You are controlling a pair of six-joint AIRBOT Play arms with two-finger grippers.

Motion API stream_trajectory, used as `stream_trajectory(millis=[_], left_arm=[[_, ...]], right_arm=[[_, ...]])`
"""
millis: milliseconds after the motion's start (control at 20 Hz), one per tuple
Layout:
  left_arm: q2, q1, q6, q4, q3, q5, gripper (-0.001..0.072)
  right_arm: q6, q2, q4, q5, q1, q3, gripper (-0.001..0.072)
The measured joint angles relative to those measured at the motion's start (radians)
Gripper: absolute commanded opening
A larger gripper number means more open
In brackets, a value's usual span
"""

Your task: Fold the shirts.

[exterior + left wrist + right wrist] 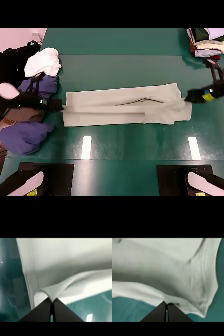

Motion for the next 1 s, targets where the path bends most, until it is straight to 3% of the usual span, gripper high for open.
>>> stream_trajectory(millis=[350,400,450,500,550,750,800,900,1000], left_arm=[[-0.346,0.000,0.010,-0.013,0.286,0.096,0.0024],[-0.370,0.000,0.010,-0.023,0.305,0.111,0.0028],[-0.387,0.000,0.011,-0.028,0.319,0.124,0.0251],[-0.400,0.002,0.011,-0.036,0.331,0.140,0.0528],[-0.409,0.002,0.011,-0.050,0.339,0.155,0.0558],[-0.426,0.001,0.011,-0.070,0.388,0.124,0.0526],[-0.426,0.002,0.011,-0.068,0.406,0.093,0.0453],[-0.425,0.001,0.014,-0.066,0.445,0.031,0.0054],[-0.424,0.001,0.022,-0.063,0.478,-0.024,0.0024]], right_arm=[[0.017,-0.356,0.007,-0.021,0.013,0.341,0.0024],[0.018,-0.392,0.007,-0.015,0.012,0.378,0.0180],[0.019,-0.428,0.003,-0.012,0.011,0.417,0.0416],[0.019,-0.460,0.006,-0.006,0.009,0.451,0.0456],[0.020,-0.490,0.018,0.005,0.007,0.485,0.0456],[0.021,-0.549,0.110,0.042,-0.036,0.569,0.0456],[0.018,-0.549,0.134,0.060,-0.056,0.571,0.0455],[0.008,-0.537,0.154,0.092,-0.106,0.545,0.0461],[-0.010,-0.519,0.173,0.118,-0.161,0.493,0.0628]])
